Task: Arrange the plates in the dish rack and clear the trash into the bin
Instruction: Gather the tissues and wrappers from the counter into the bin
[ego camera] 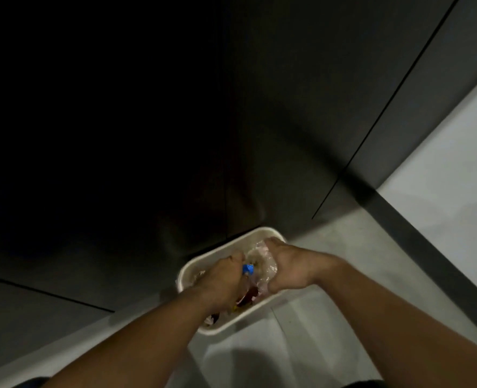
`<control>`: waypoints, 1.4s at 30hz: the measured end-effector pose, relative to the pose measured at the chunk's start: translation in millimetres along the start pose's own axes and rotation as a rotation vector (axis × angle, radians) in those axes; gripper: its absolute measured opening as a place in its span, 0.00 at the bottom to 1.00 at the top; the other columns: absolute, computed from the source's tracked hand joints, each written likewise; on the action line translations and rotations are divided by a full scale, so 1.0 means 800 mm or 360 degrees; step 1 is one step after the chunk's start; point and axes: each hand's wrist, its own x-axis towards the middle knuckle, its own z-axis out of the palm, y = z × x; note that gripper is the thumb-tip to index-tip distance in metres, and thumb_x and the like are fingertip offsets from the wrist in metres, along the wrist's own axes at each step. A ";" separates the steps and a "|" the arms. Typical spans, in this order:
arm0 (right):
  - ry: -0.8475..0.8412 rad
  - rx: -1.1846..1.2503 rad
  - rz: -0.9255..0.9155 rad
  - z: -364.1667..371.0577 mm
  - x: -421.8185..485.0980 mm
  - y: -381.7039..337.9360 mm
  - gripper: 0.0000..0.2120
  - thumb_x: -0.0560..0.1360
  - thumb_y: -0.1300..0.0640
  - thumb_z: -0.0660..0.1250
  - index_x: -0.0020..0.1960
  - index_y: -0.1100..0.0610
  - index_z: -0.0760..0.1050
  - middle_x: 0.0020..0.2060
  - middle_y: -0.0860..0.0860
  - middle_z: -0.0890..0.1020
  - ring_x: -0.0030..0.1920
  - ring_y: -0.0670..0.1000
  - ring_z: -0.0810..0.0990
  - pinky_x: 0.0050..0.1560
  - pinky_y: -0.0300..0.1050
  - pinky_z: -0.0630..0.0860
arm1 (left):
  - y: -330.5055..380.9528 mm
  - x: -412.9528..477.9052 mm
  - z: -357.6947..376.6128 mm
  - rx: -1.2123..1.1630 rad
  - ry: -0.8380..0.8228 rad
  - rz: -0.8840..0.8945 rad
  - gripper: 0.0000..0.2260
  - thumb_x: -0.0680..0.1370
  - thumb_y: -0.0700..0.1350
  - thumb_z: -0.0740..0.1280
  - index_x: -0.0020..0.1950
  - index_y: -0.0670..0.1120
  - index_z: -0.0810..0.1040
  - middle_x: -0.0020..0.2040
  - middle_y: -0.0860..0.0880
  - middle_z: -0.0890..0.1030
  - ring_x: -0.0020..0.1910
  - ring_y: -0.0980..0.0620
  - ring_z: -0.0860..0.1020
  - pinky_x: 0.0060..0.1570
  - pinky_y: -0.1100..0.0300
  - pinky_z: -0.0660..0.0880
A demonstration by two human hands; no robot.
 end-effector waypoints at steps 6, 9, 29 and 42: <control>0.0349 0.0046 0.0020 -0.012 -0.034 0.003 0.33 0.74 0.52 0.69 0.77 0.52 0.62 0.71 0.50 0.71 0.64 0.50 0.73 0.57 0.39 0.71 | -0.017 0.040 0.051 0.0433 -0.0105 -0.0050 0.20 0.78 0.51 0.66 0.68 0.46 0.73 0.66 0.44 0.74 0.62 0.45 0.75 0.63 0.55 0.68; 0.0504 0.0075 -0.0047 -0.010 -0.040 0.009 0.27 0.76 0.51 0.67 0.74 0.51 0.68 0.71 0.48 0.72 0.68 0.49 0.71 0.60 0.37 0.66 | -0.036 0.045 0.066 0.0259 -0.0174 -0.0189 0.19 0.78 0.50 0.66 0.67 0.46 0.73 0.63 0.44 0.77 0.60 0.45 0.76 0.62 0.54 0.71; 0.0698 0.0164 -0.0091 -0.079 -0.131 -0.070 0.21 0.76 0.43 0.66 0.68 0.45 0.72 0.61 0.44 0.76 0.58 0.44 0.74 0.57 0.44 0.75 | 0.038 -0.095 -0.123 0.0338 0.0275 0.0470 0.26 0.75 0.68 0.54 0.68 0.56 0.69 0.62 0.58 0.72 0.57 0.57 0.72 0.54 0.59 0.73; 0.0830 0.0091 -0.0218 -0.326 -0.442 -0.241 0.23 0.74 0.40 0.69 0.67 0.44 0.72 0.63 0.41 0.75 0.56 0.40 0.70 0.55 0.39 0.69 | 0.303 -0.350 -0.459 0.0257 0.0417 0.0832 0.28 0.75 0.72 0.52 0.65 0.58 0.72 0.61 0.62 0.72 0.55 0.63 0.74 0.49 0.60 0.77</control>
